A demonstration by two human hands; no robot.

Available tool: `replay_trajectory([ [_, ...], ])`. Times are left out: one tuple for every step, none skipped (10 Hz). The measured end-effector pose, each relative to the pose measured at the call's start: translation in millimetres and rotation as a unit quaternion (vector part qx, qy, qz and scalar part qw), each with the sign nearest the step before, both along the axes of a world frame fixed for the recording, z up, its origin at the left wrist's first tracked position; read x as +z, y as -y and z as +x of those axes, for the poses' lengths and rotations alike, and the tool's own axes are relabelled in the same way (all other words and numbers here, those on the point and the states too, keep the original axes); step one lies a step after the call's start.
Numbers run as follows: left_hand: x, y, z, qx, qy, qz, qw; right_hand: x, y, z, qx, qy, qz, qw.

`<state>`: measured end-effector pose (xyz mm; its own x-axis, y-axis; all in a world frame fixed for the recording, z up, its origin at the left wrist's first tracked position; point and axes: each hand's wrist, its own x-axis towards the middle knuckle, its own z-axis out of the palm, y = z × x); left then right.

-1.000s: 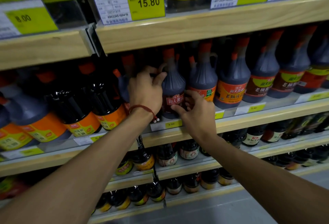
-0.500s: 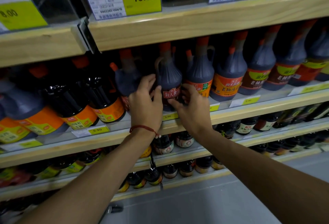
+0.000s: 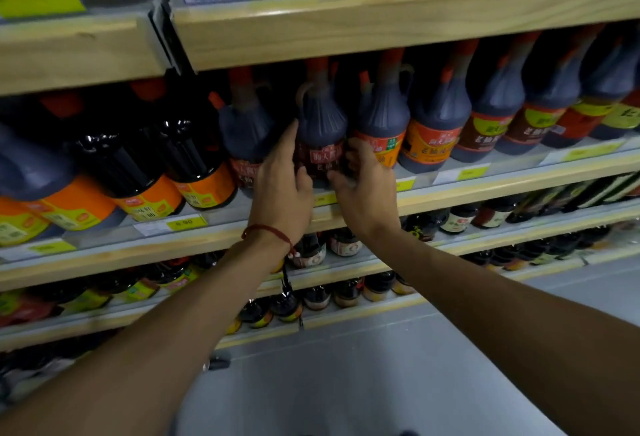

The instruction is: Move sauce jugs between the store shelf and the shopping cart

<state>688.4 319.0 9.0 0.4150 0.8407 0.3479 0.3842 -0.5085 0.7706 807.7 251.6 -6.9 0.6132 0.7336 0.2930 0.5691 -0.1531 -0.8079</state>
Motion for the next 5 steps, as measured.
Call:
replay_trajectory([
  [11,9,-11,0.005,-0.022,0.025,0.999,11,15,1,0.029,0.03,-0.008,0.999],
  [18,18,-19,-0.002,-0.059,0.064,0.996,23,27,10,0.046,0.079,-0.027,0.995],
  [30,35,-15,0.005,-0.105,0.075,0.992,40,49,20,0.057,0.146,-0.048,0.986],
  [48,61,-6,-0.004,-0.142,0.121,0.982,59,77,38,0.065,0.215,-0.057,0.973],
  [63,94,8,0.007,-0.167,0.139,0.976,78,108,63,0.083,0.223,-0.101,0.966],
])
